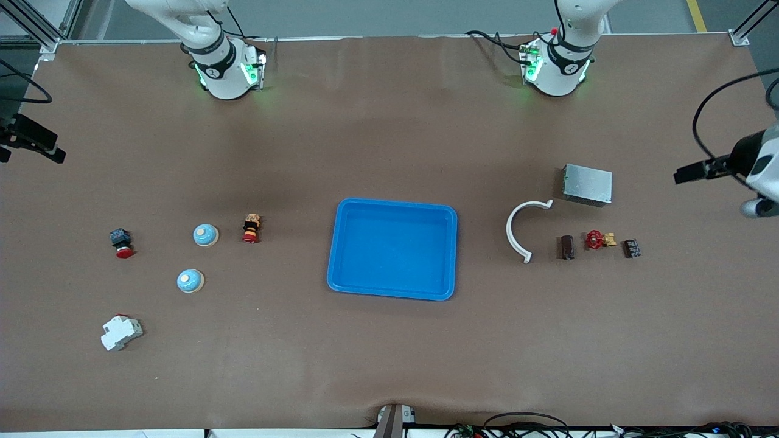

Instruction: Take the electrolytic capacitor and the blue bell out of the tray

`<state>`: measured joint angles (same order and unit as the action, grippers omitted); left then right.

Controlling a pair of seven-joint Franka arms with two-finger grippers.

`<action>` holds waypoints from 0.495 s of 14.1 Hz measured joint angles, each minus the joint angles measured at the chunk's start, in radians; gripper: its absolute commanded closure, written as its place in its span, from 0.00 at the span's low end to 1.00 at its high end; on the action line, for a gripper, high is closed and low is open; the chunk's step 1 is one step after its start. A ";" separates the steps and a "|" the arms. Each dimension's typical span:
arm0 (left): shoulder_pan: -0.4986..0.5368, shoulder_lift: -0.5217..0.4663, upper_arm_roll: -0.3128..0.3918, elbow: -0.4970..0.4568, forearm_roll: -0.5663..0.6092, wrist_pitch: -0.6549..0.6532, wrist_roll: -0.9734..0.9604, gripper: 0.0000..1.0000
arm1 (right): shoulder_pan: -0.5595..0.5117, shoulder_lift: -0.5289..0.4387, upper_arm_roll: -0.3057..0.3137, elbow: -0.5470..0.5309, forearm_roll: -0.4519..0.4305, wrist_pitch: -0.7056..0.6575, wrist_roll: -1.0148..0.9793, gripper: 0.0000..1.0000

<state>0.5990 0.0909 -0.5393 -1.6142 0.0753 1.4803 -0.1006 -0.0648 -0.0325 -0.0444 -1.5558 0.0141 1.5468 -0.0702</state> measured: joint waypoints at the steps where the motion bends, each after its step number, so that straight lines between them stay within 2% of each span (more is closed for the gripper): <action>1: 0.009 -0.027 0.001 0.003 -0.012 -0.017 0.014 0.00 | 0.000 -0.001 0.000 0.000 0.000 0.000 0.000 0.00; 7: 0.012 -0.142 0.000 0.004 -0.051 -0.056 0.035 0.00 | 0.000 -0.001 0.000 -0.001 0.004 -0.003 0.018 0.00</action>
<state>0.6109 -0.0515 -0.5397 -1.6102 0.0240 1.4247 -0.0652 -0.0648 -0.0338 -0.0440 -1.5565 0.0180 1.5438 -0.0526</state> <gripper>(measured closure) 0.000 0.000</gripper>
